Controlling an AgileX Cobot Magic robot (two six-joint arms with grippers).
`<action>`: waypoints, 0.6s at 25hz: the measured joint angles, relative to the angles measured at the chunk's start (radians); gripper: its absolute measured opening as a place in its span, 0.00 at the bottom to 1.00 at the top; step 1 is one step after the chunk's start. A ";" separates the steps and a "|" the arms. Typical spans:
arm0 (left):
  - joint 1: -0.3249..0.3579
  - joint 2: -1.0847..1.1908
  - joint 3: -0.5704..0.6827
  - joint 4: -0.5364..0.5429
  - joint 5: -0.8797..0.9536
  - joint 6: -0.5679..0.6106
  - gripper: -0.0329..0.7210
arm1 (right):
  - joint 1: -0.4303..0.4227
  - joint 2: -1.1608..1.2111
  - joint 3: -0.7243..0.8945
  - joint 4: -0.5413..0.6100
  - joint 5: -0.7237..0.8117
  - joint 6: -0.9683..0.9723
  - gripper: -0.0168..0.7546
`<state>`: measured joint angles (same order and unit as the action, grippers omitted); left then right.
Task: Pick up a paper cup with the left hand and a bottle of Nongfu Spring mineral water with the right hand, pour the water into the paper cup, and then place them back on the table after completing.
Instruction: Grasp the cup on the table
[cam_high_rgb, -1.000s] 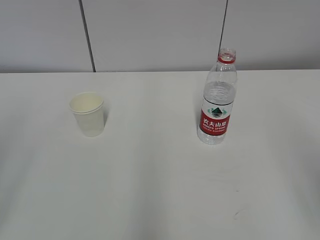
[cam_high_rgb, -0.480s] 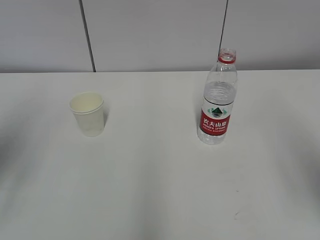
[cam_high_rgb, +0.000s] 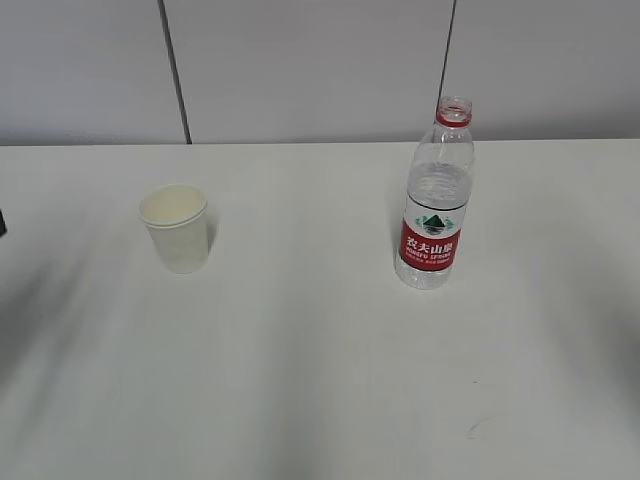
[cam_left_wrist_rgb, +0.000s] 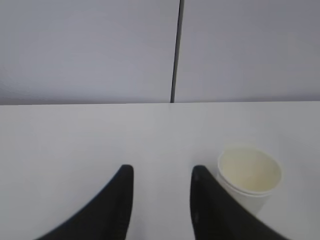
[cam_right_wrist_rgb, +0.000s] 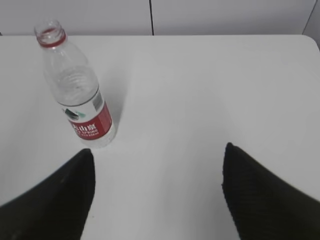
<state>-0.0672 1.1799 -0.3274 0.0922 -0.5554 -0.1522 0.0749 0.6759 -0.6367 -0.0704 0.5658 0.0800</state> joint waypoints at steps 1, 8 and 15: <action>0.000 0.025 0.024 0.002 -0.066 0.000 0.37 | 0.000 0.002 0.000 0.000 -0.020 0.000 0.78; 0.000 0.174 0.065 0.032 -0.266 0.000 0.37 | 0.000 0.058 0.004 -0.019 -0.146 0.000 0.78; 0.000 0.302 0.065 0.108 -0.430 0.000 0.37 | 0.000 0.094 0.159 -0.034 -0.486 0.000 0.78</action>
<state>-0.0672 1.4819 -0.2626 0.1999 -0.9856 -0.1522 0.0749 0.7695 -0.4780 -0.1045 0.0801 0.0800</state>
